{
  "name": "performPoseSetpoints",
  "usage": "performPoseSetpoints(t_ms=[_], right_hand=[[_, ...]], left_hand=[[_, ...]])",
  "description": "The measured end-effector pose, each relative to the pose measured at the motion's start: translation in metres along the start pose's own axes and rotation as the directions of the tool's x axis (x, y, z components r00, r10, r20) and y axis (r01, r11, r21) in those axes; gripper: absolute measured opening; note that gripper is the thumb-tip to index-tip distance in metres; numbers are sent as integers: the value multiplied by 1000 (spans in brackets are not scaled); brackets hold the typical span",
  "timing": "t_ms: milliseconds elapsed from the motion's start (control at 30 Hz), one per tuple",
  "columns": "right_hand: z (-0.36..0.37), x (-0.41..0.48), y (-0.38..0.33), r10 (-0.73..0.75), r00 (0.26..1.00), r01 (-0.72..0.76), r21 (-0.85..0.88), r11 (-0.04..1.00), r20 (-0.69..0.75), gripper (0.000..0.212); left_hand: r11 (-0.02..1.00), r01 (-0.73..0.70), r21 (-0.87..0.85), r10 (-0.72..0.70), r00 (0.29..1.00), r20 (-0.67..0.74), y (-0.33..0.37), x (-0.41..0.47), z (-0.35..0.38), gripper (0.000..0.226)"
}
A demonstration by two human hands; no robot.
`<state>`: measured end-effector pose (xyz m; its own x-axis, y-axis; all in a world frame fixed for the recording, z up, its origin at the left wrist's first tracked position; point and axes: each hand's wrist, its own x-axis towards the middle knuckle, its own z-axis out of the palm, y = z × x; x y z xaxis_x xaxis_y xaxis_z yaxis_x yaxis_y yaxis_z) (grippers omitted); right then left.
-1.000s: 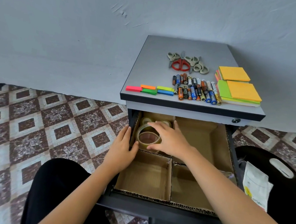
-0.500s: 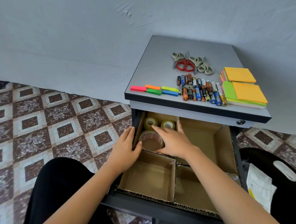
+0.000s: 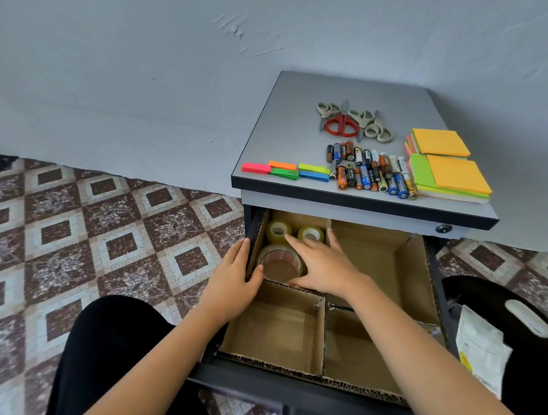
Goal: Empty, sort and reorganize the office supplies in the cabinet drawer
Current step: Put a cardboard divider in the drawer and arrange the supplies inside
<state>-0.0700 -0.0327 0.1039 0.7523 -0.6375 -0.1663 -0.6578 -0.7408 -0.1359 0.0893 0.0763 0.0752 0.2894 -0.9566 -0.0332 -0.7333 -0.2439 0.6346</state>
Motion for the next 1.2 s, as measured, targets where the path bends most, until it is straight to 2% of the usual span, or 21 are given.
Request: performPoseSetpoints(t_ms=[167, 267, 400, 533, 600, 667, 800, 900, 967, 1067, 1200], right_hand=[[-11, -22, 1, 95, 990, -61, 289, 955, -105, 67], [-21, -37, 5, 164, 964, -61, 427, 902, -208, 49], [-45, -53, 12, 316, 904, -85, 602, 794, -288, 32], [-70, -61, 24, 426, 834, -68, 701, 710, -351, 25], [-78, -62, 29, 457, 813, -77, 712, 698, -360, 25], [-82, -64, 33, 481, 797, -90, 716, 692, -365, 24], [-83, -69, 38, 525, 775, -107, 745, 658, -352, 21], [-81, -72, 42, 555, 756, -129, 753, 645, -346, 18], [-82, -75, 48, 591, 726, -147, 760, 633, -352, 17], [-90, -78, 56, 633, 682, -161, 769, 618, -366, 20], [-104, -75, 68, 656, 644, -166, 765, 622, -393, 22]], left_hand=[[998, -14, 57, 16, 999, -31, -2, 1, 2, 62], [992, -67, 111, 81, 989, -122, -1, 3, 1, 54], [983, -181, 15, 179, 946, -271, 22, 8, -11, 35], [942, -333, -42, 303, 898, -320, 81, 31, -42, 25], [927, -369, -62, 337, 896, -290, 114, 54, -60, 23], [936, -337, -98, 308, 922, -234, 142, 83, -75, 23], [962, -272, 34, 274, 954, -124, 179, 141, -86, 17], [984, -161, 82, 164, 986, -41, 189, 163, -86, 11], [986, -131, 104, 132, 991, -3, 193, 169, -82, 17], [978, -162, 134, 161, 987, 20, 205, 168, -75, 34], [953, -223, 205, 192, 968, 160, 226, 164, -58, 31]])
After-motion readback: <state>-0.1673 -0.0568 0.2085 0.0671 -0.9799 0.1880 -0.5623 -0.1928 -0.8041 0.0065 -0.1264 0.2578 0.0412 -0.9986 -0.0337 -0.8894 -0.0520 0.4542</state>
